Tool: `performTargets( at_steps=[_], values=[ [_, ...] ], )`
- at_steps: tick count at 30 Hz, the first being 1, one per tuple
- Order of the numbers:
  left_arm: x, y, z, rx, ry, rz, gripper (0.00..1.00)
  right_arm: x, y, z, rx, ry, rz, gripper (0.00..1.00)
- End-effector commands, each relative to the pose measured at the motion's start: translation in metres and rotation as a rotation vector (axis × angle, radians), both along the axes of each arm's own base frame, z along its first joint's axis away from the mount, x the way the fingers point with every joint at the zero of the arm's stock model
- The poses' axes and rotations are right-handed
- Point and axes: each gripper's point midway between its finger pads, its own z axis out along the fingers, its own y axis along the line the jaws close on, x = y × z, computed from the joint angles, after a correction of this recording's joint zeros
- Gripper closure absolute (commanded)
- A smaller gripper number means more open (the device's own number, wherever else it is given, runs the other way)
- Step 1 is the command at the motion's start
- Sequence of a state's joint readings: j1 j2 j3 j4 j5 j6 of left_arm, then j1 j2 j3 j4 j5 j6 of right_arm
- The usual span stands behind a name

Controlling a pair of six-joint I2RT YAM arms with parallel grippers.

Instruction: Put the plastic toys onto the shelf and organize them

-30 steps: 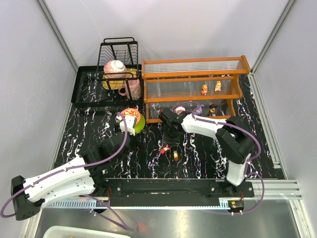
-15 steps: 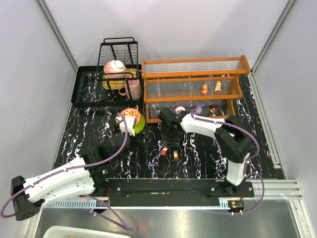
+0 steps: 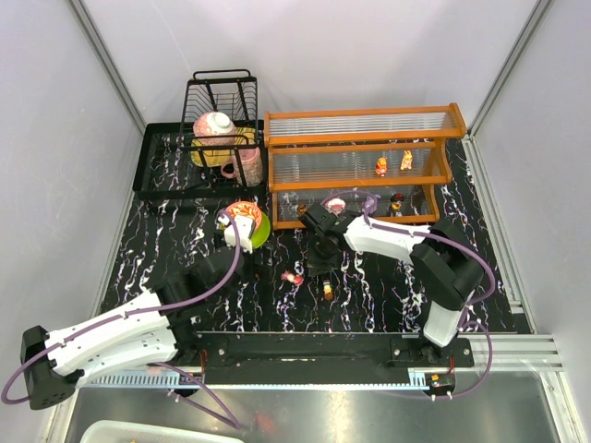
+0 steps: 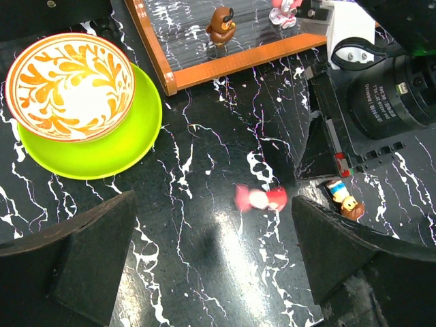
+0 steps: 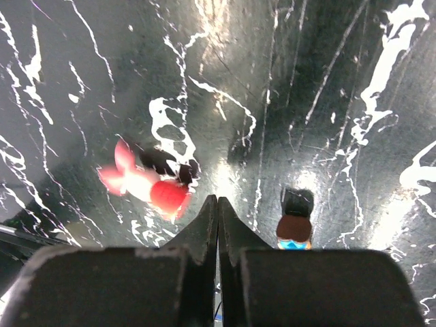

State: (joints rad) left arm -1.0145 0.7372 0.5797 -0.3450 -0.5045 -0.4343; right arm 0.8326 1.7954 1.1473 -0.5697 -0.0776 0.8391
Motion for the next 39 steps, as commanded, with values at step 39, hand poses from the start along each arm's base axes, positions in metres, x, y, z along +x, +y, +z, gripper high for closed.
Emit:
performTargets(
  at_steps=[39],
  values=[
    [0.02,-0.034,-0.08,-0.451,0.516,0.0,0.26,0.006,0.024,0.062,0.247,-0.243,0.182,0.69]
  ],
)
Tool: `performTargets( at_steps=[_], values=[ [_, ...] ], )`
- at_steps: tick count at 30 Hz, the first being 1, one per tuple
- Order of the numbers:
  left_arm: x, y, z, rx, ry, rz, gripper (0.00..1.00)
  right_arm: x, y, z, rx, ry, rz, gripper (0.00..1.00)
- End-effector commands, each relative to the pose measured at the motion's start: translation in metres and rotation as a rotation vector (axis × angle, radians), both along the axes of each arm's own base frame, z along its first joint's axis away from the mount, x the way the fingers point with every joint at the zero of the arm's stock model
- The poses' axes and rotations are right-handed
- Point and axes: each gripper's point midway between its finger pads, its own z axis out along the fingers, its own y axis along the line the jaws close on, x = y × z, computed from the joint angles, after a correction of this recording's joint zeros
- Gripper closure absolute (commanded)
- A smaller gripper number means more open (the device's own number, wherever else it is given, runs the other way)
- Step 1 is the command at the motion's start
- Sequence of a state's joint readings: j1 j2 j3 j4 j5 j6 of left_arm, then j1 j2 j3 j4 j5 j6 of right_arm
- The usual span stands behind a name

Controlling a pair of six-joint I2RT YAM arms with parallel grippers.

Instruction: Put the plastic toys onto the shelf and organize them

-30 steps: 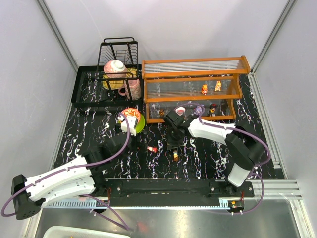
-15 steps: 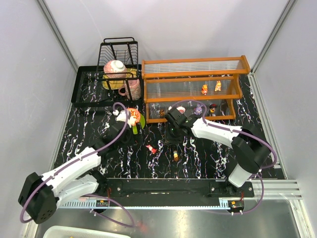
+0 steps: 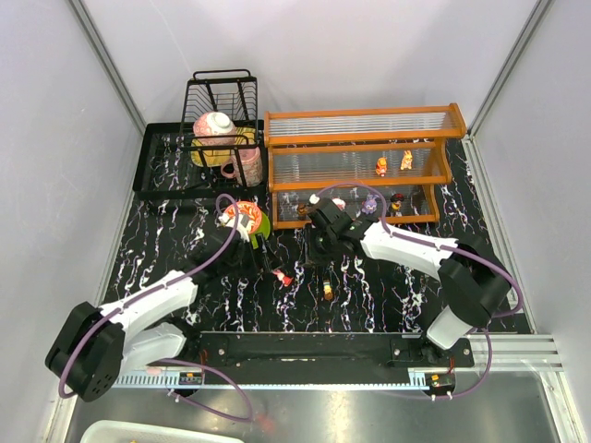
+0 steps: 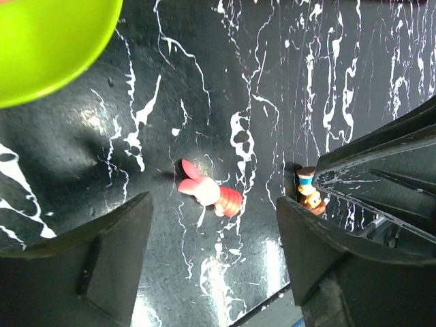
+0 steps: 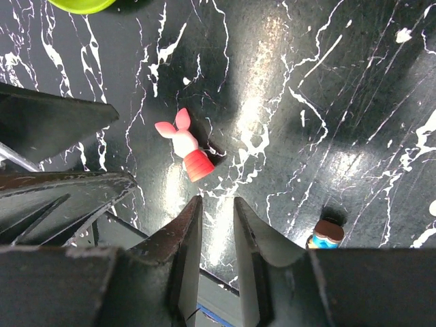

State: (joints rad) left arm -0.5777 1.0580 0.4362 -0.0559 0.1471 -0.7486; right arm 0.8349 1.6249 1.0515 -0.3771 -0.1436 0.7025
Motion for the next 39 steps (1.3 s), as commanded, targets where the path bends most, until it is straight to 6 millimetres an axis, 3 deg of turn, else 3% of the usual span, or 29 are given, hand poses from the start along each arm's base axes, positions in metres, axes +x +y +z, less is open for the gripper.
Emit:
performTargets(
  at_steps=[1,10,16,21,27,28,32,39],
  values=[
    [0.001,-0.015,0.009,-0.102,-0.008,-0.032,0.3,-0.001,0.004,0.012,0.038,-0.048,0.024,0.69],
    [-0.007,-0.005,-0.017,-0.057,0.036,-0.012,0.41,0.0,0.004,0.011,0.036,-0.048,0.012,0.69],
    [-0.004,-0.002,-0.023,-0.049,0.042,0.0,0.52,0.001,0.002,0.01,0.036,-0.052,0.004,0.69],
    [0.004,0.005,-0.014,-0.001,0.0,0.009,0.53,-0.003,0.008,0.01,0.053,-0.047,0.058,0.68],
    [0.008,0.015,0.004,-0.035,-0.053,0.068,0.47,-0.006,0.024,0.004,0.001,-0.16,0.196,0.59],
    [0.006,0.018,0.006,-0.034,-0.052,0.077,0.41,-0.006,0.028,0.006,-0.001,-0.18,0.213,0.58],
    [0.005,0.027,0.015,-0.048,-0.072,0.116,0.31,-0.007,0.038,-0.004,-0.032,-0.232,0.305,0.56],
    [0.005,0.04,0.03,-0.058,-0.115,0.156,0.25,-0.007,0.051,-0.014,-0.08,-0.271,0.38,0.55]
  ],
)
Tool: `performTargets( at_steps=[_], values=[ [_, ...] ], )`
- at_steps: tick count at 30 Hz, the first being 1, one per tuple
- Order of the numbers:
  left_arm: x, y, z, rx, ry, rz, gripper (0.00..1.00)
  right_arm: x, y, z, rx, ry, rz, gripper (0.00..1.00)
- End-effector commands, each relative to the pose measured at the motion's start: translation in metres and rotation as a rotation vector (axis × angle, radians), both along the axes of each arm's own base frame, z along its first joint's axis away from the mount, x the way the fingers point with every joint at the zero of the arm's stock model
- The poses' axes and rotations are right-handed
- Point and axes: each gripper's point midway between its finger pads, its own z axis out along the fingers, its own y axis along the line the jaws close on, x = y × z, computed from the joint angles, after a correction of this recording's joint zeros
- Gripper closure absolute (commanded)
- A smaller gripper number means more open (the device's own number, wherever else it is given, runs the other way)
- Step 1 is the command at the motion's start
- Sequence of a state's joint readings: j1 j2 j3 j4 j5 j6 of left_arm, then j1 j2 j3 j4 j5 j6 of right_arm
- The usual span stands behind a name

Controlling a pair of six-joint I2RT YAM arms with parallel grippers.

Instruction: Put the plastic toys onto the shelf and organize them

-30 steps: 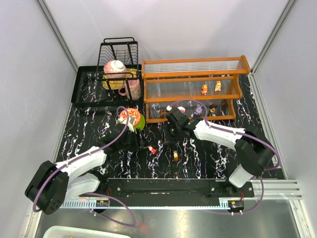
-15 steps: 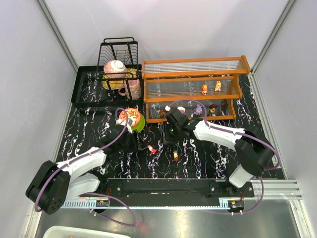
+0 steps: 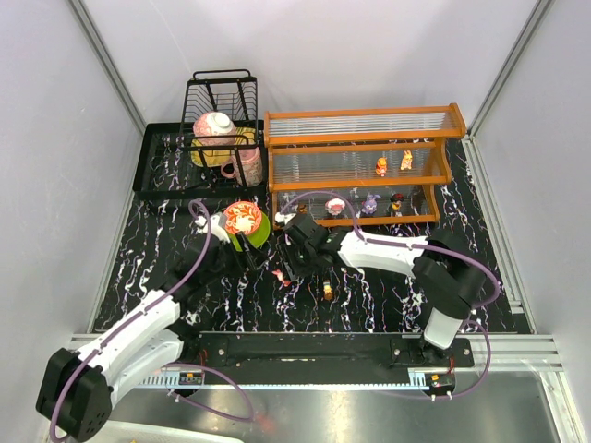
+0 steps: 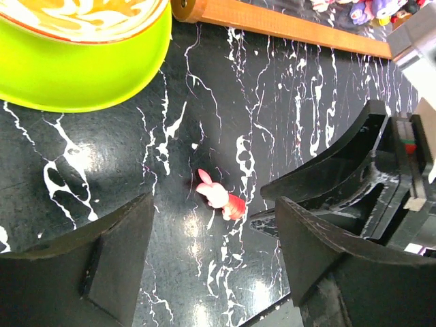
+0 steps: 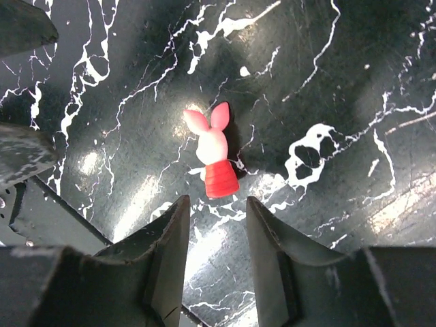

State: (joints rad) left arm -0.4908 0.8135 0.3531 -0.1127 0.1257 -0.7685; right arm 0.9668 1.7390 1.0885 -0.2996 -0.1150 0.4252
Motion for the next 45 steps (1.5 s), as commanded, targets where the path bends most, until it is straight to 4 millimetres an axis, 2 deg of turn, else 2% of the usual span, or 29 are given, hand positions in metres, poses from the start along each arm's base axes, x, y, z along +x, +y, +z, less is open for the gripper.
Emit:
performTargets(
  at_steps=[1,4,21,28,33,41,42,44,45],
  values=[
    [0.006,0.009,0.01,-0.002,-0.025,0.047,0.25,0.015,0.018,0.012,0.018,-0.099,0.049,0.55],
    [0.006,0.011,0.01,-0.004,-0.023,0.051,0.25,0.015,0.02,0.004,0.003,-0.087,0.062,0.55],
    [0.006,0.017,0.008,0.0,-0.018,0.058,0.24,0.011,0.025,-0.017,-0.019,-0.051,0.083,0.56],
    [0.006,0.019,0.008,-0.003,-0.021,0.067,0.24,0.007,0.024,-0.025,-0.024,-0.027,0.084,0.66],
    [0.006,0.019,0.008,-0.004,-0.018,0.063,0.24,0.003,0.021,-0.027,-0.021,-0.016,0.082,0.8],
    [0.008,0.012,0.015,-0.024,-0.048,0.017,0.24,-0.01,0.016,-0.001,0.059,-0.019,0.103,0.98],
    [0.008,0.01,0.017,-0.029,-0.057,0.007,0.24,-0.011,0.016,0.011,0.089,-0.031,0.108,0.99],
    [0.008,0.005,0.023,-0.047,-0.082,-0.027,0.25,-0.02,0.018,0.019,0.138,-0.022,0.137,1.0],
    [0.009,0.003,0.027,-0.054,-0.092,-0.038,0.25,-0.02,0.018,0.032,0.175,-0.034,0.147,1.0]
  ],
)
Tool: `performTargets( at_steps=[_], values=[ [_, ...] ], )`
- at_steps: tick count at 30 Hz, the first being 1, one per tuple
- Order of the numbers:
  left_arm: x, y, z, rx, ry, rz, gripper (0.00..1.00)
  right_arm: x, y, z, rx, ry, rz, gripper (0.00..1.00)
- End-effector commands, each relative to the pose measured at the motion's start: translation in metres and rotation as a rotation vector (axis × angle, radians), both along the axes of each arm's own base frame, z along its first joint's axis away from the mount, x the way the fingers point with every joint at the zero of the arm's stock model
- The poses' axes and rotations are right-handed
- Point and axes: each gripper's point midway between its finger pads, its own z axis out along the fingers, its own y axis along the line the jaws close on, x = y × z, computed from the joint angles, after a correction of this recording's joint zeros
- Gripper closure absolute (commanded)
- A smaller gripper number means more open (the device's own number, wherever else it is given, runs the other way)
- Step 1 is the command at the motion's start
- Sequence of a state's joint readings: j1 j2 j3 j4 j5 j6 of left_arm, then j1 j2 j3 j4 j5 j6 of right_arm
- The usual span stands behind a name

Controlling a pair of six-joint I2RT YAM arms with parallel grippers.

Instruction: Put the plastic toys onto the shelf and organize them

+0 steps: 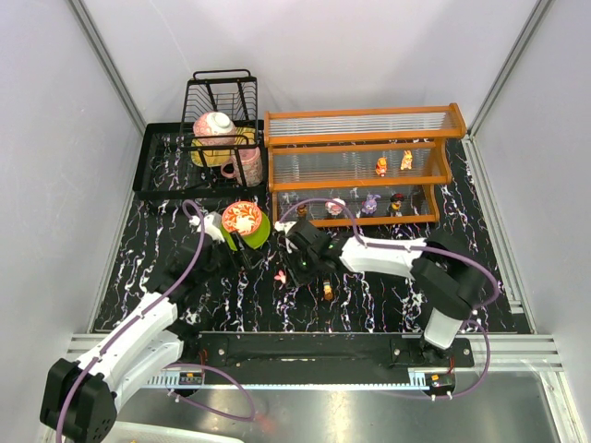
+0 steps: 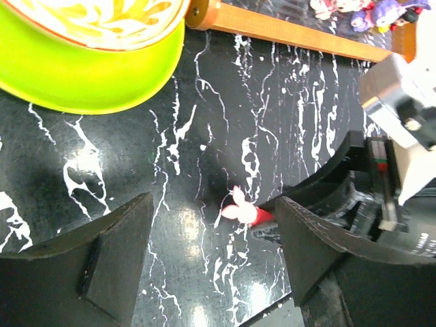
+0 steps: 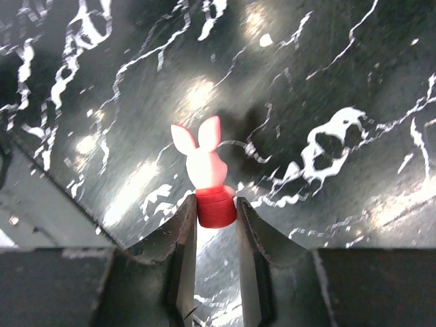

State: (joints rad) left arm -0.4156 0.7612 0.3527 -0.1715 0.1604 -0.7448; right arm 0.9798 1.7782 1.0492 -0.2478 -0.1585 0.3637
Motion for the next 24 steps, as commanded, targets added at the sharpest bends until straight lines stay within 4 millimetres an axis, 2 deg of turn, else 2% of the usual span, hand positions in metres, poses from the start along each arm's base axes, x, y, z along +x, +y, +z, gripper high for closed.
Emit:
performTargets(
  at_steps=[1,5,6,11,16,20,24],
  values=[
    [0.008,-0.015,0.026,-0.057,-0.108,-0.085,0.26,-0.01,0.02,0.061,0.221,-0.04,0.072,1.0],
    [0.004,-0.033,0.048,-0.129,-0.178,-0.19,0.29,-0.022,0.019,0.085,0.306,-0.051,0.122,1.0],
    [0.003,-0.036,0.051,-0.142,-0.186,-0.21,0.3,-0.022,0.017,0.095,0.326,-0.071,0.129,1.0],
    [-0.004,-0.053,0.062,-0.204,-0.195,-0.32,0.35,-0.021,0.013,0.117,0.368,-0.126,0.135,1.0],
    [-0.006,-0.06,0.07,-0.241,-0.208,-0.366,0.39,-0.021,0.013,0.123,0.381,-0.134,0.138,1.0],
    [-0.007,-0.062,0.072,-0.251,-0.21,-0.377,0.43,-0.022,0.014,0.119,0.377,-0.122,0.138,1.0],
    [-0.009,-0.063,0.075,-0.262,-0.218,-0.394,0.51,-0.021,0.014,0.119,0.377,-0.125,0.134,1.0]
  ],
)
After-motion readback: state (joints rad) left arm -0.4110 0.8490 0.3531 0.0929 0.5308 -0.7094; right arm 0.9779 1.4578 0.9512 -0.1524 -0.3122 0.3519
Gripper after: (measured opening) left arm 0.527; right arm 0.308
